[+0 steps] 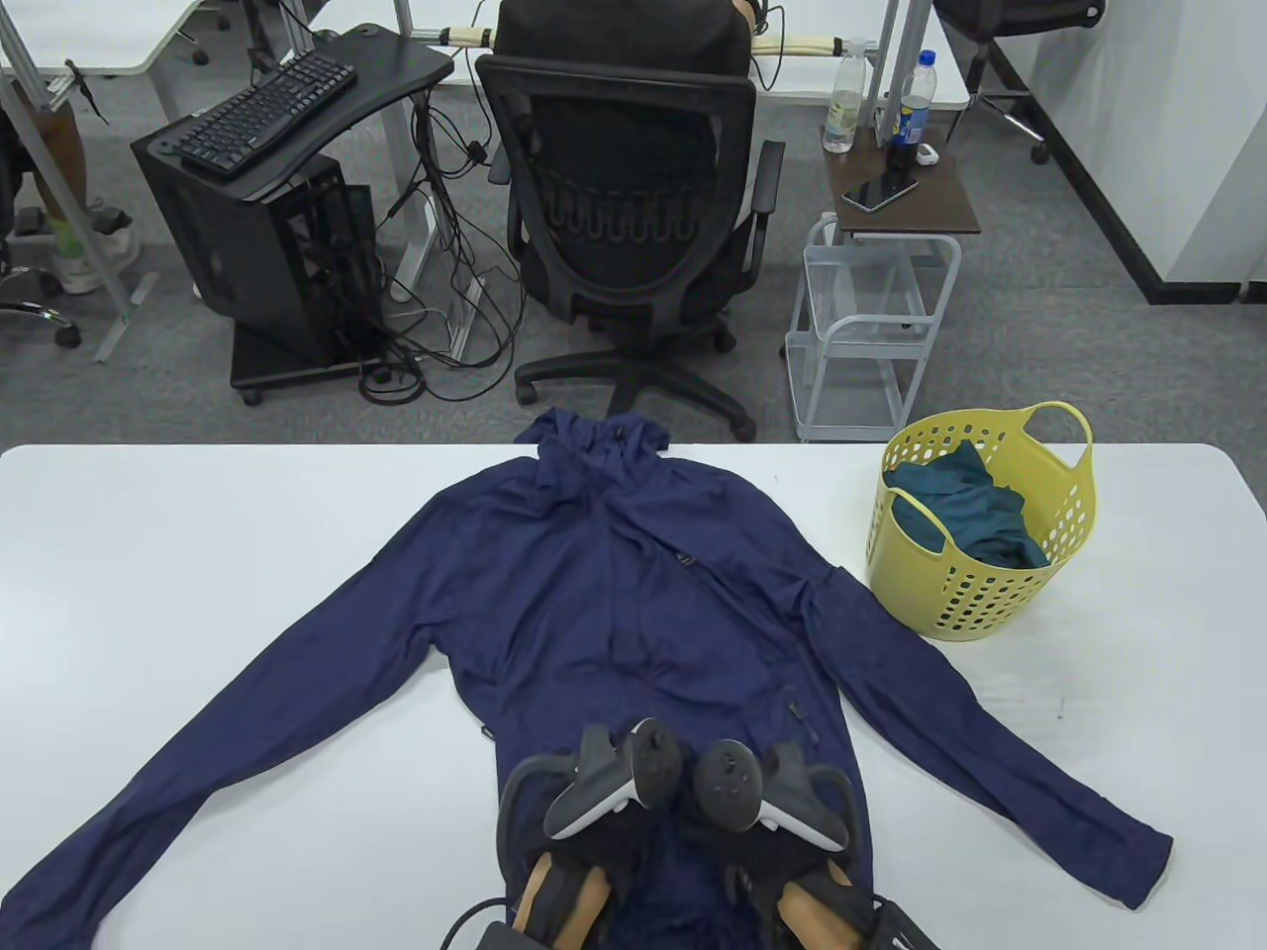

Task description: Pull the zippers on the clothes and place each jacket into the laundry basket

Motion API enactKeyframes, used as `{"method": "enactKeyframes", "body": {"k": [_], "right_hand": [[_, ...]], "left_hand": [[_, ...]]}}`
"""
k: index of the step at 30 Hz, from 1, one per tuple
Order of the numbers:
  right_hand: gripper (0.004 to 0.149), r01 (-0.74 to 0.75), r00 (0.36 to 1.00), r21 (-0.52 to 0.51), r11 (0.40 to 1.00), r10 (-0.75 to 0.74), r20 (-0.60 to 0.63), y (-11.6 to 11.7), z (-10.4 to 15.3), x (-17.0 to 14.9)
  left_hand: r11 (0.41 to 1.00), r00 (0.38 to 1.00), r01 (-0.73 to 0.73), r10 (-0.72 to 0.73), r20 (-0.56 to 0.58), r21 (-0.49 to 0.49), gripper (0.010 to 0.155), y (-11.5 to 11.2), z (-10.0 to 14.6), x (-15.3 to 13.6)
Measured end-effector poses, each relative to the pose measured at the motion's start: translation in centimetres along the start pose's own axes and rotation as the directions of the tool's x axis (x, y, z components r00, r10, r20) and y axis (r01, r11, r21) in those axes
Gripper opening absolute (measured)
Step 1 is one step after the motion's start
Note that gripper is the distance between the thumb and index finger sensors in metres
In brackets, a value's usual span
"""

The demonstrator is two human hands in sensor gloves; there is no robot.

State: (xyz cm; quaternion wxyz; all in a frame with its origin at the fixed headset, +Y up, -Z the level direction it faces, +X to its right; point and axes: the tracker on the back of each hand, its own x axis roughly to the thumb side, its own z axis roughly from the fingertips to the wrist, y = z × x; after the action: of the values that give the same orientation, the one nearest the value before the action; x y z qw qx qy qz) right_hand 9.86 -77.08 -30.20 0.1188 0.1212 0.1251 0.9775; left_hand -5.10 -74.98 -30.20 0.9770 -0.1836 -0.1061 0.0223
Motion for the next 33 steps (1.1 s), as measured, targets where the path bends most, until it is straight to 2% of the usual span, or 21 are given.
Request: {"method": "enactKeyframes", "body": {"k": [3, 5, 11, 16, 25, 33], "right_hand": [[0.044, 0.030, 0.999, -0.037, 0.999, -0.031, -0.028, -0.2, -0.2, -1.3], [0.045, 0.033, 0.999, -0.039, 0.999, -0.034, -0.013, -0.1, -0.1, -1.5], [0.045, -0.060, 0.998, -0.047, 0.997, 0.062, 0.034, -0.1, 0.4, -0.1], [0.044, -0.055, 0.994, -0.046, 0.997, 0.059, 0.090, -0.2, 0.9, 0.9], [0.044, -0.057, 0.979, -0.038, 0.998, 0.063, 0.194, -0.3, 2.0, 3.0], [0.044, 0.065, 0.929, 0.051, 0.997, -0.079, 0.361, -1.0, 3.4, 4.8]], "left_hand": [[0.998, 1.000, 0.017, -0.018, -0.012, -0.060, 0.057, -1.0, -0.7, 0.4], [0.989, 0.999, 0.032, -0.035, -0.021, -0.145, 0.057, -2.0, -1.4, 0.2], [0.982, 0.998, -0.050, 0.041, -0.054, -0.181, 0.056, -2.4, -2.0, -1.0], [0.983, 0.995, -0.034, 0.016, -0.100, -0.183, 0.056, -2.6, -2.5, -1.8], [0.981, 0.982, -0.119, 0.094, -0.163, -0.153, 0.056, -2.8, -3.3, -4.6], [0.978, 0.974, -0.149, 0.120, -0.189, -0.143, 0.056, -2.8, -3.5, -6.6]]}}
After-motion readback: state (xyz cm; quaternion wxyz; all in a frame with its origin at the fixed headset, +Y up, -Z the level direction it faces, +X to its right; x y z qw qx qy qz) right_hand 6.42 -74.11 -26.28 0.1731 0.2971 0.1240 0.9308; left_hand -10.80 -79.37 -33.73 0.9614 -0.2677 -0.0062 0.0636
